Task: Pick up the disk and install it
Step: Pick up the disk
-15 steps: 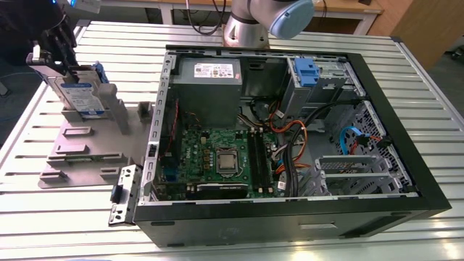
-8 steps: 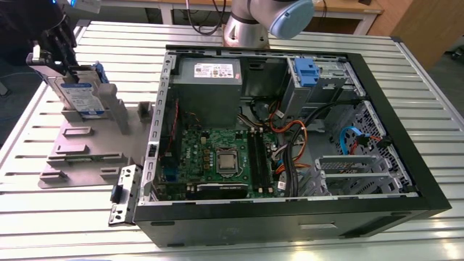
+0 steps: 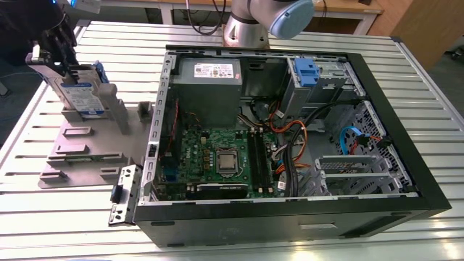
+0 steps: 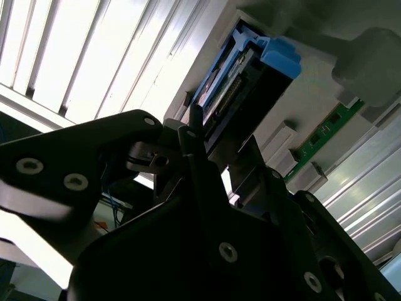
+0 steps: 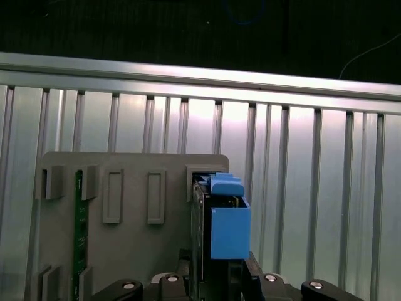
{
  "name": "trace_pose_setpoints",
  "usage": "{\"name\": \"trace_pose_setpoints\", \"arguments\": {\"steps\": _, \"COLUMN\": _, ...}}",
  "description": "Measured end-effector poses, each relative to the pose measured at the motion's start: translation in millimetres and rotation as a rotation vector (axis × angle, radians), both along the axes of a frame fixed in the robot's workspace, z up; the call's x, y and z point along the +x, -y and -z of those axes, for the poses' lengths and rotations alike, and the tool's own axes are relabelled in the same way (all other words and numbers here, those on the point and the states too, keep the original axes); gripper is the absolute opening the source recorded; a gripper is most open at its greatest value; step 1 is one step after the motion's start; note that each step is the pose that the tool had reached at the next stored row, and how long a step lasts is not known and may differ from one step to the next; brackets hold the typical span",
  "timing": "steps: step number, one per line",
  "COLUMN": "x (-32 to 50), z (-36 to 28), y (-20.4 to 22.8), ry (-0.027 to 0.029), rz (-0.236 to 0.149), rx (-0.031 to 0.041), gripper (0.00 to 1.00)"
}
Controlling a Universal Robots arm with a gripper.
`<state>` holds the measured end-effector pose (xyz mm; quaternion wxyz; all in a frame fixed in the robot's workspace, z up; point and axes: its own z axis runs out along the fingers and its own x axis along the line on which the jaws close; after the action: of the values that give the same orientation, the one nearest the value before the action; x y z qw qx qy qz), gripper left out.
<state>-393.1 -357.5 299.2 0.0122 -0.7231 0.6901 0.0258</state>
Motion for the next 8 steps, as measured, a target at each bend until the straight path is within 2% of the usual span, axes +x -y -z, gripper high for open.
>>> {"name": "trace_pose_setpoints", "arguments": {"steps": 8, "x": 0.0, "z": -4.2, "y": 0.0, "ry": 0.0003, "rz": 0.031, "rx": -0.0043, "gripper": 0.43}}
